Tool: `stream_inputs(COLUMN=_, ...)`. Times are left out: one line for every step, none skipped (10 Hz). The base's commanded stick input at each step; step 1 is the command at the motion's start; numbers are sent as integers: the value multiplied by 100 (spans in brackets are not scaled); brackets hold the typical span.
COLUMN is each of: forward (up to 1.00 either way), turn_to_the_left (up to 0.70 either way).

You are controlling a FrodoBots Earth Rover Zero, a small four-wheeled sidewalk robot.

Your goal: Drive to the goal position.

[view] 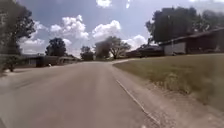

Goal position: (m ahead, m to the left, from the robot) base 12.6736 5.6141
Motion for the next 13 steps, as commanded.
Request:
stream_inputs(forward=70, turn_to_the_left=0)
stream_inputs(forward=70, turn_to_the_left=0)
stream_inputs(forward=70, turn_to_the_left=0)
stream_inputs(forward=70, turn_to_the_left=0)
stream_inputs(forward=70, turn_to_the_left=0)
stream_inputs(forward=70, turn_to_the_left=0)
stream_inputs(forward=70, turn_to_the_left=8)
stream_inputs(forward=70, turn_to_the_left=31)
stream_inputs(forward=70, turn_to_the_left=35)
stream_inputs(forward=70, turn_to_the_left=22)
stream_inputs(forward=70, turn_to_the_left=0)
stream_inputs(forward=70, turn_to_the_left=0)
stream_inputs(forward=70, turn_to_the_left=0)
